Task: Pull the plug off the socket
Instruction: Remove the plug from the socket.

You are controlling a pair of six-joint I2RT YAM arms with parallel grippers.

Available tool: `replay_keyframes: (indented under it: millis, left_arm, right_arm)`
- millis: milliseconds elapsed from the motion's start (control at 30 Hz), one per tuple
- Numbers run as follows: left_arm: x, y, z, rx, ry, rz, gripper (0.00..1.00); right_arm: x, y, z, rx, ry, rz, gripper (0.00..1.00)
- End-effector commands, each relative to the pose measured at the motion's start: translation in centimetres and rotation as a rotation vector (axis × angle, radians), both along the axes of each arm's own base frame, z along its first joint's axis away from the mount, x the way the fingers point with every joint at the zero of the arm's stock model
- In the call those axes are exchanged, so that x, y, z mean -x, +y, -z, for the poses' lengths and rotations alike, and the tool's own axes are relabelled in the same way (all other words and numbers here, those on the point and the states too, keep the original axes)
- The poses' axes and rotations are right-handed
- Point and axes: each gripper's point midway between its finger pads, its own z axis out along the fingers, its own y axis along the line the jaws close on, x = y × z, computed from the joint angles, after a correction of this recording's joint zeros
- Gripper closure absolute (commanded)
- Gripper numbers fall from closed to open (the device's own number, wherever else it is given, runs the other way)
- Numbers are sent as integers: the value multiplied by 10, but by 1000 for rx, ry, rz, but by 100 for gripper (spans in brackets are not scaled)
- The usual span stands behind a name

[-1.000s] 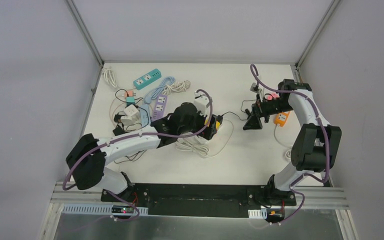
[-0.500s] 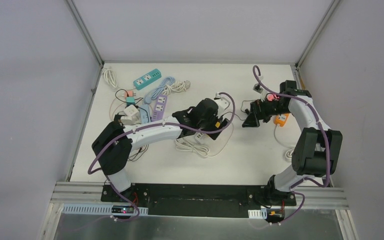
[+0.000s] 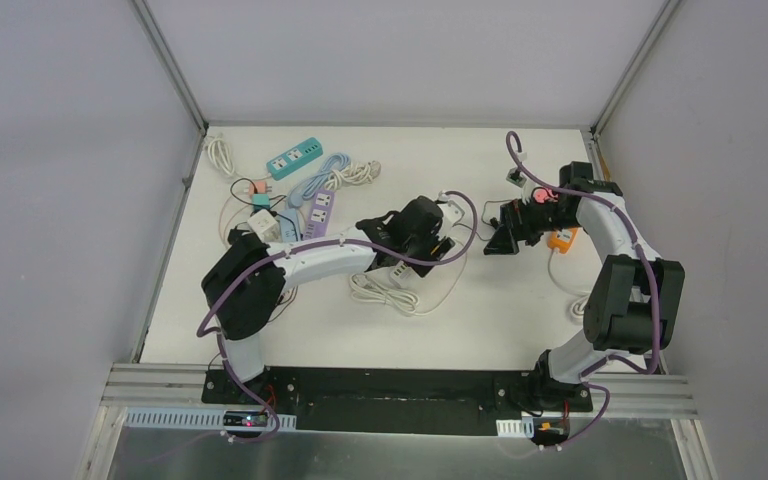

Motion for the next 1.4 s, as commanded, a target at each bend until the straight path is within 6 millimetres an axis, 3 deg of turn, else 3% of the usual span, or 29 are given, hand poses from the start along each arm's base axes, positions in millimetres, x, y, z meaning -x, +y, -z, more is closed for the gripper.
replay_keyframes:
  millis: [0,100,300,567,800,933,1067,1367]
  left_arm:
    - [-9,-8,-11,32,-9,17,40]
    - [-9,-9,-9,27,-9,29,82]
    - [2,-11,-7,9,-17,151,100]
    - [34,-16,-7,17,-27,447,100]
    - [50,-13,-8,84,34,576,100]
    - [56,-12,-7,112,62,617,100]
    - [58,-9,3,102,81,623,100]
    - [59,-7,11,105,79,613,100]
  right_arm:
    - [-4,-1,-8,-2,-44,5,0]
    - [-4,-1,-8,-3,-46,6,0]
    - [-3,0,-8,-5,-50,-2,0]
    - [8,6,-16,-43,-128,-109,0]
    - [26,18,-23,-143,-325,-328,0]
    - [47,30,-30,-270,-486,-518,0]
    - [46,41,-36,-400,-586,-594,0]
    - [35,52,-22,-444,-653,-632,3]
